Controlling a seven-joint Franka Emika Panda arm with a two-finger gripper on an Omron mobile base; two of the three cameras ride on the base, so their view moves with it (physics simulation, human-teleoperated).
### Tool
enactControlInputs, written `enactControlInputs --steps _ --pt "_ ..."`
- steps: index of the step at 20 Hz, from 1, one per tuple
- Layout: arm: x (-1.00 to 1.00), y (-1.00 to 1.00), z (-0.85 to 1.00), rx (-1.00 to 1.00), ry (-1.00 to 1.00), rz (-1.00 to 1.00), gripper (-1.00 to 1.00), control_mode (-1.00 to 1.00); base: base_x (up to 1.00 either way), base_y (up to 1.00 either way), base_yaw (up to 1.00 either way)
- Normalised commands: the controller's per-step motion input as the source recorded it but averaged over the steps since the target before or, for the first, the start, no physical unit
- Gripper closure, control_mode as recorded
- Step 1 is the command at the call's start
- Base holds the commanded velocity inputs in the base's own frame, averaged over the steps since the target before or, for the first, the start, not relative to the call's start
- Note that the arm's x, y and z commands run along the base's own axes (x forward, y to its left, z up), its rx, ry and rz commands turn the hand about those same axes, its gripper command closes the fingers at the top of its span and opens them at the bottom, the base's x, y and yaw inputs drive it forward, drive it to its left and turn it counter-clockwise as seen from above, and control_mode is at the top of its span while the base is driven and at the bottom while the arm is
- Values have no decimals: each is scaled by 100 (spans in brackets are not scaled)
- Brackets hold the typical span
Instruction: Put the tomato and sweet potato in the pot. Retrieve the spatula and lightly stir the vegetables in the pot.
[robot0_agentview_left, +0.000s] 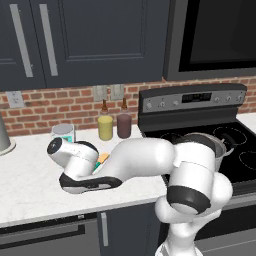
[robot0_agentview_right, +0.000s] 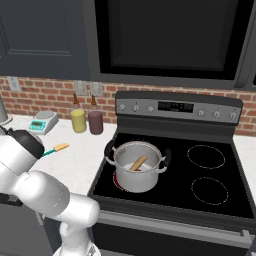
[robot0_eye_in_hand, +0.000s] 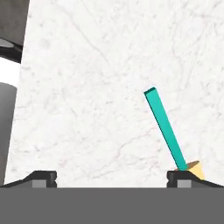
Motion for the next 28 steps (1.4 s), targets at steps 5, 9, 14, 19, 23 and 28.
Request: enactControlInputs --steps 5,9,14,19,23,28 --pt "10 15 -37 0 0 20 -100 -100 0 0 0" --pt "0 27 -28 0 0 8 -100 -100 0 0 0" --pt "11 34 -9 0 0 1 -100 -100 0 0 0" --pt "21 38 0 -1 -1 0 -100 -100 0 0 0" --pt "15 32 0 -7 -1 0 -100 -100 0 0 0" --pt "9 19 -4 -17 0 -1 -100 -100 0 0 0"
